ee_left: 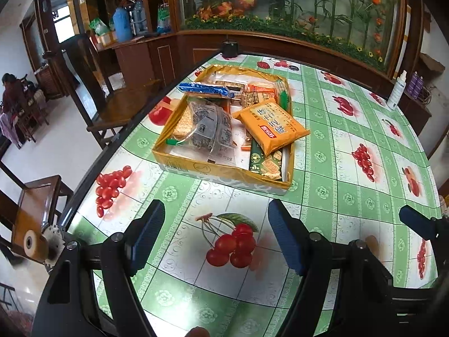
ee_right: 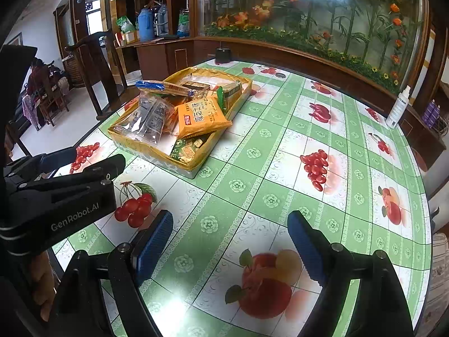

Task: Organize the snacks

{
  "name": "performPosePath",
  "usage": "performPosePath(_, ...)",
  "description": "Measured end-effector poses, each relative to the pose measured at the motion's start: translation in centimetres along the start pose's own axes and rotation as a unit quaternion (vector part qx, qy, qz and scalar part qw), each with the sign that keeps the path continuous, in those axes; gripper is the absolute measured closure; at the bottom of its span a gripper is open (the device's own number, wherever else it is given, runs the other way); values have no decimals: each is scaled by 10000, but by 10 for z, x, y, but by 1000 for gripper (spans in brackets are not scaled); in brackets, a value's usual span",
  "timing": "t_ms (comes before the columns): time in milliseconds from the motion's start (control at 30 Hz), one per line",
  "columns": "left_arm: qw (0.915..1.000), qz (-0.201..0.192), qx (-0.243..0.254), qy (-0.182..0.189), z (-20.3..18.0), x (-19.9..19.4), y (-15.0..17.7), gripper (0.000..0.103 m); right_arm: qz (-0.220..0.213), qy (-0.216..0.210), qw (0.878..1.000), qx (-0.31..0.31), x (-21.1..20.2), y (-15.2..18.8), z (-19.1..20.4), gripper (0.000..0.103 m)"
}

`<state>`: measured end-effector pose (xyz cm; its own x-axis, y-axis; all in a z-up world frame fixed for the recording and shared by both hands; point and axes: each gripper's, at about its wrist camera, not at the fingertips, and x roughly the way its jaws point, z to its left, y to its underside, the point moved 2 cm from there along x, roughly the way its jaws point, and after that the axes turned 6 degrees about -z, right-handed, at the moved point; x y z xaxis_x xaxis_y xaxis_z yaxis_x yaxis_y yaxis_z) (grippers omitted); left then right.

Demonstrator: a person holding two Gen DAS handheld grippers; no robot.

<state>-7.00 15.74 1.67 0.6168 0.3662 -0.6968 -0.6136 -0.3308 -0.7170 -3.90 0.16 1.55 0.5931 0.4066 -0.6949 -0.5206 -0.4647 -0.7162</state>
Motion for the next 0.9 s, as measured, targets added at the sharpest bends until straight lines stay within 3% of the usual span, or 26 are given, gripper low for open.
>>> performPosePath(233,10000,-76,44,18,-4,1,1,27,97,9,10000,-14,6,1,0,17)
performPosePath(367,9991,-272,180,-276,-7,-8,1,27,98,5,9999,-45,7,1,2,18)
performPosePath(900,9993,-91,356,17,-15,-3,1,27,139,17,9999,-47,11,1,1,18)
